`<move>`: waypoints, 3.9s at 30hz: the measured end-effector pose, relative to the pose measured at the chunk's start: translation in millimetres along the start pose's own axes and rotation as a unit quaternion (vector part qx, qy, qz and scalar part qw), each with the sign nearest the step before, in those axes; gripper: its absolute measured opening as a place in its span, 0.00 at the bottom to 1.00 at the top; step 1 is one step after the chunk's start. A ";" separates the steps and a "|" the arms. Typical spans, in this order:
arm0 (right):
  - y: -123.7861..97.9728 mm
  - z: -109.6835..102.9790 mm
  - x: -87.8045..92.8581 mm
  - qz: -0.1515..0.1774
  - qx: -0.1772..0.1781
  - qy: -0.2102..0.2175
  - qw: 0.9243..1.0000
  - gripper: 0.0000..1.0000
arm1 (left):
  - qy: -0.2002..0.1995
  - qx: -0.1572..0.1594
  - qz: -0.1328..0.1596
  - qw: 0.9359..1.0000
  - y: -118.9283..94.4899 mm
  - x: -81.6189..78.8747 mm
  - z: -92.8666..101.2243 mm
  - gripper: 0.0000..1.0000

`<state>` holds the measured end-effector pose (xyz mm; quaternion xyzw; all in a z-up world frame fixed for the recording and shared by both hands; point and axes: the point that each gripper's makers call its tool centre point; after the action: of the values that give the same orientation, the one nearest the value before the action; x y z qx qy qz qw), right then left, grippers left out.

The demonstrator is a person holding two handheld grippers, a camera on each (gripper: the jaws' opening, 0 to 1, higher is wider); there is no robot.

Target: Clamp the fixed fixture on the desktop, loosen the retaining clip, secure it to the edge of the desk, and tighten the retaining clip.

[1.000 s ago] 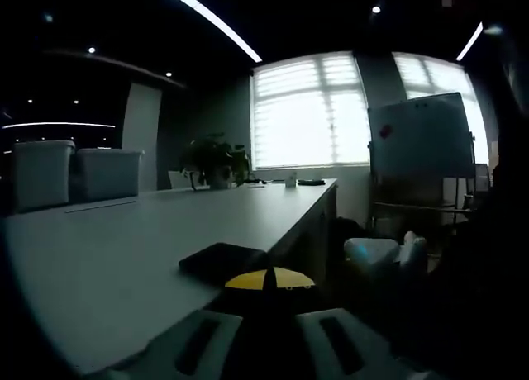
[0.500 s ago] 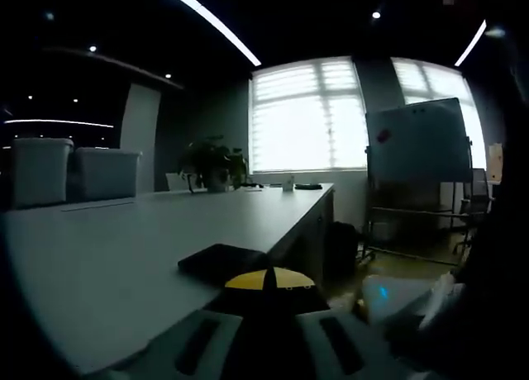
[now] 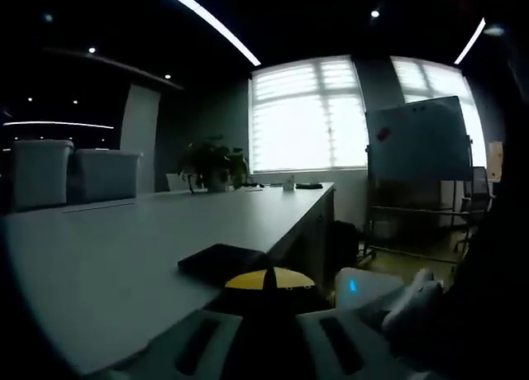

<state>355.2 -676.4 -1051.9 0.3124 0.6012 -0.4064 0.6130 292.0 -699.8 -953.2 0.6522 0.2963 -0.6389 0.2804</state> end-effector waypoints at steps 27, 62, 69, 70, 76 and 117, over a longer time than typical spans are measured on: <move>0.2 -30.1 -0.9 0.002 -0.385 -0.073 0.920 0.27 | 0.001 0.005 -0.016 1.000 -0.3 0.8 -0.5 0.01; -0.6 -9.8 -11.5 0.031 -0.076 -0.030 0.996 0.56 | -0.002 0.001 -0.013 1.000 -0.7 0.0 0.5 0.01; 3.4 -8.5 -7.6 0.030 -0.049 -0.014 0.998 0.40 | -0.004 0.002 -0.011 1.000 -0.9 -0.2 0.5 0.01; 4.4 -11.1 -6.6 0.028 -0.053 -0.014 0.998 0.41 | -0.003 0.003 -0.011 1.000 -0.9 -0.2 0.6 0.01; 5.0 -12.2 -4.1 0.020 -0.049 -0.020 0.998 0.40 | -0.005 0.005 -0.010 1.000 -1.0 -0.2 0.8 0.01; 0.9 -38.8 -7.4 0.017 -0.407 -0.120 0.905 0.26 | -0.008 -0.002 -0.014 1.000 -0.4 -0.5 -0.5 0.01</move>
<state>337.6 -641.3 -1047.8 -0.0048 0.6307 -0.1502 0.7613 292.0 -699.2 -952.7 0.6423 0.3051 -0.6472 0.2750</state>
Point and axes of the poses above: the point that each gripper's makers call its tool centre point, and the gripper's own axes: y roughly forward along the fingers, z roughly to its right, x roughly out of its underside, and after that the axes turned 11 degrees about -x, right-handed
